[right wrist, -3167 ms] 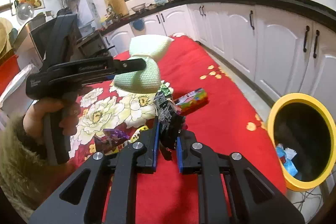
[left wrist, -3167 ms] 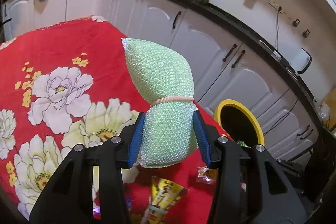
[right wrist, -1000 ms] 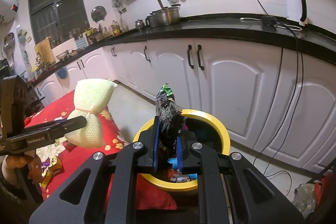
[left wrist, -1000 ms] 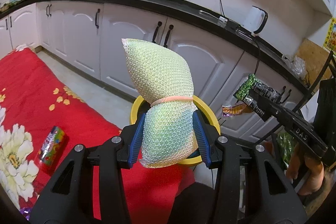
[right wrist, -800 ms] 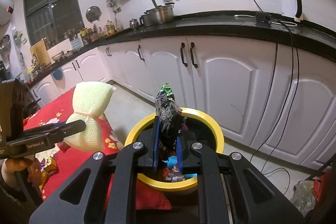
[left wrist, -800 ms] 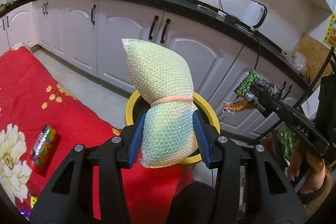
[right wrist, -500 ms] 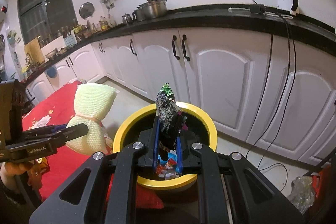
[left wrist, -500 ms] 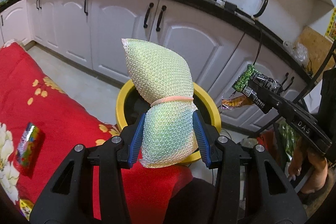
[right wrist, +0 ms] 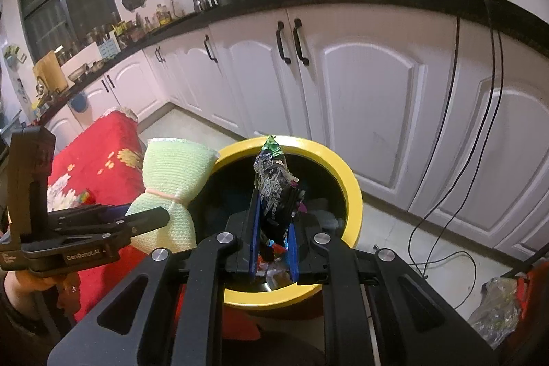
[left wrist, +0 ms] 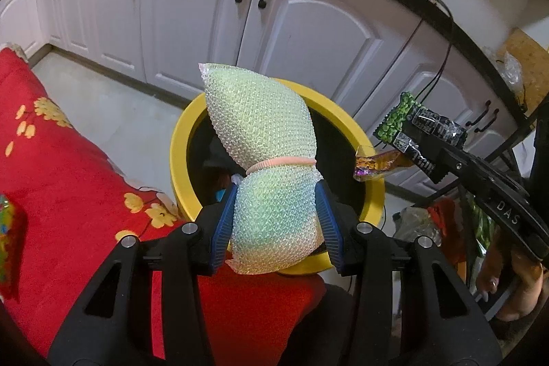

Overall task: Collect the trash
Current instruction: 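Open both grippers over the yellow bin to drop the sponge and black wrapper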

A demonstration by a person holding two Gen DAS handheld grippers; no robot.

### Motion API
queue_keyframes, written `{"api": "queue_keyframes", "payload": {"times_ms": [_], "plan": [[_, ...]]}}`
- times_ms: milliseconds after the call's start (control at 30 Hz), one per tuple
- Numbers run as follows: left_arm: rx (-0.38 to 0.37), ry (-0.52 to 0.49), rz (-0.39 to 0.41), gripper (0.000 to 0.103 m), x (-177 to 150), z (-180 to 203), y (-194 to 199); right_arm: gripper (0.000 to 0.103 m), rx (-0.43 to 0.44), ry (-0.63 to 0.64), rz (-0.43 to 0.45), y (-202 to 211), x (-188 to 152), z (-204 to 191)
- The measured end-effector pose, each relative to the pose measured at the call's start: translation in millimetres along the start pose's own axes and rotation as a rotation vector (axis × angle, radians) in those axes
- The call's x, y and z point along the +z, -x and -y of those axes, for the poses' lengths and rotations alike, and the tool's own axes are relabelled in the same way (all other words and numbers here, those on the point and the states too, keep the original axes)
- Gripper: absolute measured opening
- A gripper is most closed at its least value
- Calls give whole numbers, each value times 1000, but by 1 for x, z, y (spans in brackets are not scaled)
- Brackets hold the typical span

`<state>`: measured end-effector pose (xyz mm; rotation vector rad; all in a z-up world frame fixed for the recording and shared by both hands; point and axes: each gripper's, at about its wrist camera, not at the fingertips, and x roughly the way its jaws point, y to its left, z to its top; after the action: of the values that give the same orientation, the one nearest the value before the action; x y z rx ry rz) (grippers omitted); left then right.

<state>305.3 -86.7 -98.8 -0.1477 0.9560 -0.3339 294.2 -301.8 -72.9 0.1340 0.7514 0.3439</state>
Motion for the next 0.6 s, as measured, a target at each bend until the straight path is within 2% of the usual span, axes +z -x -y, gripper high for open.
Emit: {"api": "queue_keyframes", "payload": {"times_ms": [533,600], "plan": [[17,19,-51,40,8,-2,-25,16,13,-40,-68,-36,-3,16],[17,25,-54,42,8,-2,-27,20,15,-51,-68,-37,-3,18]]}}
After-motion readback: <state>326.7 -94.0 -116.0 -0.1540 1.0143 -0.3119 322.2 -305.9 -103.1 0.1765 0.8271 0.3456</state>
